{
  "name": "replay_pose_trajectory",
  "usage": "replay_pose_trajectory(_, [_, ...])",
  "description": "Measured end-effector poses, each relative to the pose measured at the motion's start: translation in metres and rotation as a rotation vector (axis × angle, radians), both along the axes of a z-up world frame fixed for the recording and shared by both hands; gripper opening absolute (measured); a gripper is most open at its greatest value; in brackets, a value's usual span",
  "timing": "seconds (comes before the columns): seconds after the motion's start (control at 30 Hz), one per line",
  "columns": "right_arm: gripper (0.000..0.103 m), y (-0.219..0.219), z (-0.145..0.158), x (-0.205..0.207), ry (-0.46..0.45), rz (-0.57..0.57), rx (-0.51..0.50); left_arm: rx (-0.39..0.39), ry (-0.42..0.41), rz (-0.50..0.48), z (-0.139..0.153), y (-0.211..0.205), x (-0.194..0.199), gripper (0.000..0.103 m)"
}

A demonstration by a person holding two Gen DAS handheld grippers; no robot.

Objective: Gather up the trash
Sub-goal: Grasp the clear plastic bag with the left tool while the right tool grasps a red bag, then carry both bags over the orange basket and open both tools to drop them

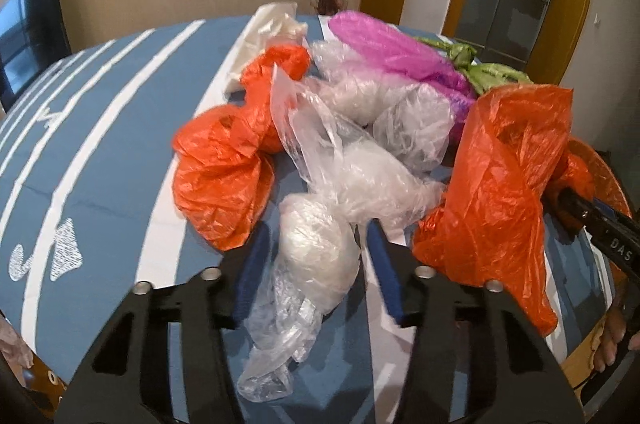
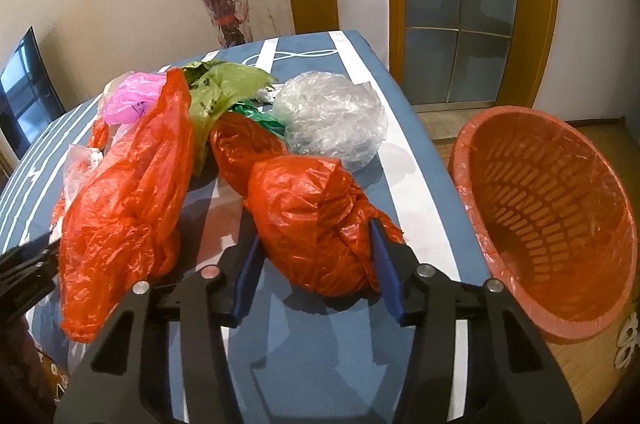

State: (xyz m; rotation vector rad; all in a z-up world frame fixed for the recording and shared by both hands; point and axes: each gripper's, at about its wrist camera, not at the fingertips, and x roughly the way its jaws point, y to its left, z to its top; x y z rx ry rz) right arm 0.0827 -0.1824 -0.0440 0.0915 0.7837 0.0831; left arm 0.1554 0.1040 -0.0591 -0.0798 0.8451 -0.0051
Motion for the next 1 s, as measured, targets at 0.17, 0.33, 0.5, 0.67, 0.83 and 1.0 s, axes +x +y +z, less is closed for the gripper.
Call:
replay_pose_trajectory(0.17, [0.044,-0.005,0.005,-0.007,-0.007,0.0,0.022,-0.039,0.003,-0.01,-0.001,0.003,-0.001,0.027])
replay_pose_trajectory(0.33, [0.042,-0.01,0.011,-0.018,-0.018,-0.007,0.035,-0.058,-0.039,-0.021,0.009,0.005,-0.006,0.025])
replay_pose_trajectory(0.5, [0.04,-0.017,0.019,-0.028,-0.036,-0.021,0.049,-0.054,-0.083,-0.025,0.022,0.005,-0.013,0.025])
replay_pose_trajectory(0.67, [0.04,-0.026,0.031,-0.037,-0.067,-0.035,0.068,-0.055,-0.118,-0.032,0.036,0.0,-0.019,0.025])
replay_pose_trajectory(0.83, [0.04,-0.037,0.044,-0.046,-0.102,-0.054,0.084,-0.063,-0.159,-0.046,0.055,-0.008,-0.023,0.025])
replay_pose_trajectory(1.0, [0.04,-0.052,0.055,-0.055,-0.137,-0.08,0.102,-0.065,-0.205,-0.079,0.074,-0.025,-0.024,0.025])
